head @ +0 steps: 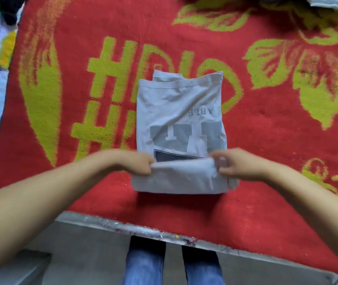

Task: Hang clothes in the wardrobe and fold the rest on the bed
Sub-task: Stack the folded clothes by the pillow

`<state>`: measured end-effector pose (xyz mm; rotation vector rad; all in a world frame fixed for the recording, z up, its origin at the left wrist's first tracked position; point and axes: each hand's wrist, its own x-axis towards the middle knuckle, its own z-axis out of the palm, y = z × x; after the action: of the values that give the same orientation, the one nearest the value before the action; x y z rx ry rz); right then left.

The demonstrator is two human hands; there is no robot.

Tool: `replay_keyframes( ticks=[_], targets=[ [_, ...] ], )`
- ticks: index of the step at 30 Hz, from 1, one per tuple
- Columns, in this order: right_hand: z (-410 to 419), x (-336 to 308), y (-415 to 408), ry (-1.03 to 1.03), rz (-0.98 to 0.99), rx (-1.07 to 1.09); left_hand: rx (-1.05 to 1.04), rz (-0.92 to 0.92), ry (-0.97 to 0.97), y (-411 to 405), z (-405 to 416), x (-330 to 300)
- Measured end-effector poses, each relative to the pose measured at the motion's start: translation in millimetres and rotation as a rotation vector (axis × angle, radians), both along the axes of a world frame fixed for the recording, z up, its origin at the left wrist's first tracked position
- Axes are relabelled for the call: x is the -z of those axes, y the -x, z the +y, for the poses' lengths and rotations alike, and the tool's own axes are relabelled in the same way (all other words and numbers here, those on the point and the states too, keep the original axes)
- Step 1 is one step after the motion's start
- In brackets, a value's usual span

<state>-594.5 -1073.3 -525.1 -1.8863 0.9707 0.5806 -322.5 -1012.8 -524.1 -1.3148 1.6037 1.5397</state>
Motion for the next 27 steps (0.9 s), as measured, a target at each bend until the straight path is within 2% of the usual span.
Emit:
replay_keyframes(
  ticks=[3,6,8,9,11,13,15,19,21,23,25,27],
  targets=[
    [-45,16,-11,0.169,-0.051,0.223,-0.244,-0.088,0.242,-23,-46,12],
    [-62,34,-23,0.316,0.02,0.249,-0.321,-0.272,0.457,-28,-66,36],
    [-50,41,-32,0.44,0.166,0.092,-0.248,-0.474,0.606,-15,-54,49],
    [-36,44,-36,0.503,0.19,-0.019,-0.164,-0.502,0.726,-4,-41,53],
    [1,49,-39,0.551,0.125,-0.199,-0.031,-0.333,0.914,24,-3,65],
    [36,53,-32,0.516,0.077,-0.279,0.07,-0.188,0.863,41,39,76],
    [52,59,-18,0.468,0.175,-0.366,0.134,-0.243,0.733,37,70,89],
    [41,65,-11,0.579,0.213,-0.36,0.094,-0.315,0.756,11,67,98],
    [36,59,-20,0.514,0.259,-0.404,0.155,-0.301,0.73,11,56,90],
    [29,47,-29,0.452,0.254,-0.397,0.2,-0.309,0.624,14,47,77],
    [7,23,-36,0.231,0.167,-0.318,0.225,-0.207,0.416,12,34,55],
    [-25,-6,-43,-0.106,0.204,-0.251,0.103,0.026,0.097,3,12,27]
  ],
)
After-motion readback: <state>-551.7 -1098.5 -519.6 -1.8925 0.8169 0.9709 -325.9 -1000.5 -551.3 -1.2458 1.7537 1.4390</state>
